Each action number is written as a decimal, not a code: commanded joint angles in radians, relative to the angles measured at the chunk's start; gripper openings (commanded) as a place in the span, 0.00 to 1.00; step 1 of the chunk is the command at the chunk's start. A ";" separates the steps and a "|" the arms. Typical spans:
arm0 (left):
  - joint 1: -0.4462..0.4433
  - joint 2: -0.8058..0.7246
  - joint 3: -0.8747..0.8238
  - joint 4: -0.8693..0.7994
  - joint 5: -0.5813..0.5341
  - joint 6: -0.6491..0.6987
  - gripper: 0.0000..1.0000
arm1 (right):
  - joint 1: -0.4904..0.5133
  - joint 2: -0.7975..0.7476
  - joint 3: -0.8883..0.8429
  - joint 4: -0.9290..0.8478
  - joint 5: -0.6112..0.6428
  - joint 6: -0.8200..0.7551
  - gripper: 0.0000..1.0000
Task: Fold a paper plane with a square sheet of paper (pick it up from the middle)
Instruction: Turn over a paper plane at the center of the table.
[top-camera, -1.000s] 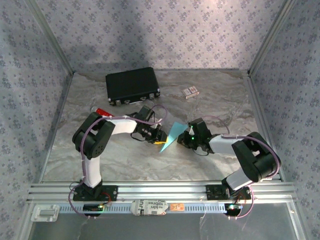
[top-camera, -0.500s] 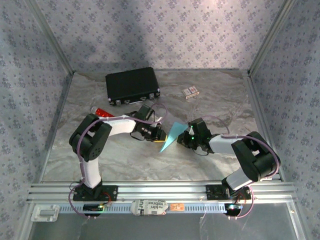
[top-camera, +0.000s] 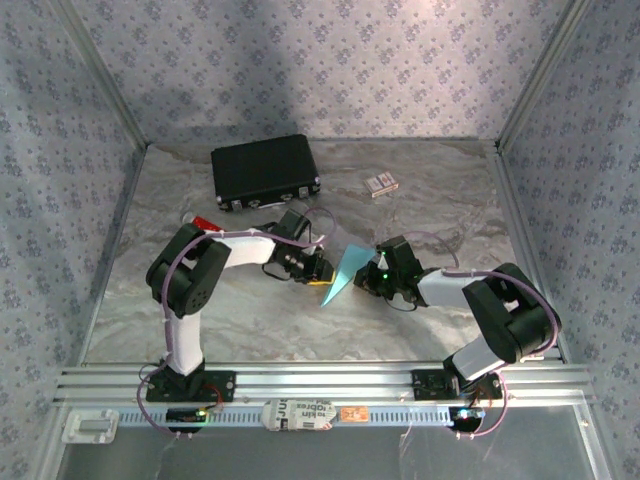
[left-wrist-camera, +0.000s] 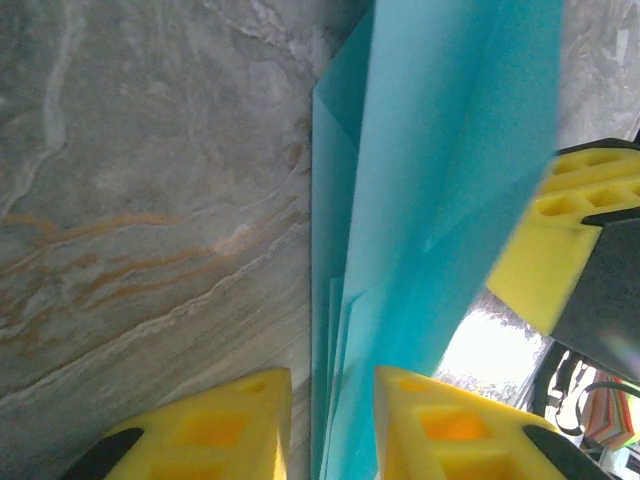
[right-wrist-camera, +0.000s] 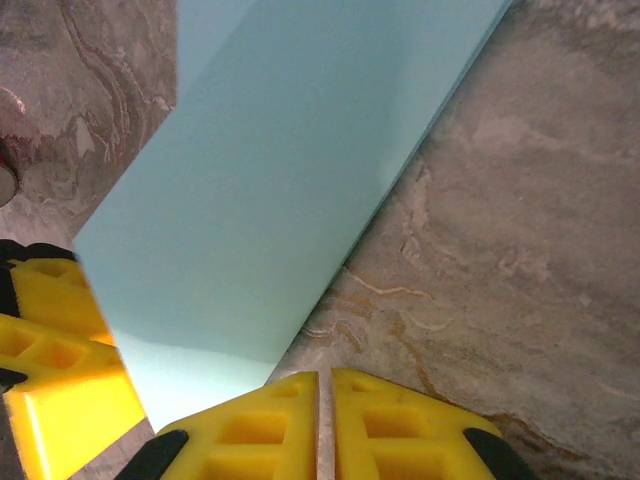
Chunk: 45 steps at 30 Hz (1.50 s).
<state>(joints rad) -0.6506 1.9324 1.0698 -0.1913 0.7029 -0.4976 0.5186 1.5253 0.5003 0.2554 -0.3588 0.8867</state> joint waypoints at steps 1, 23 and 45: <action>-0.023 0.021 0.022 -0.036 0.021 0.016 0.28 | 0.020 0.030 0.029 0.022 -0.009 0.013 0.13; -0.058 0.042 0.028 0.021 0.093 -0.024 0.27 | 0.025 0.072 0.017 0.087 -0.039 0.035 0.12; -0.089 -0.191 -0.042 -0.029 -0.284 -0.009 0.04 | 0.020 -0.062 0.015 -0.042 0.032 0.007 0.12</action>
<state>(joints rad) -0.7277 1.8603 1.0531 -0.1749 0.6132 -0.5304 0.5354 1.5150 0.5045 0.2737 -0.3656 0.9112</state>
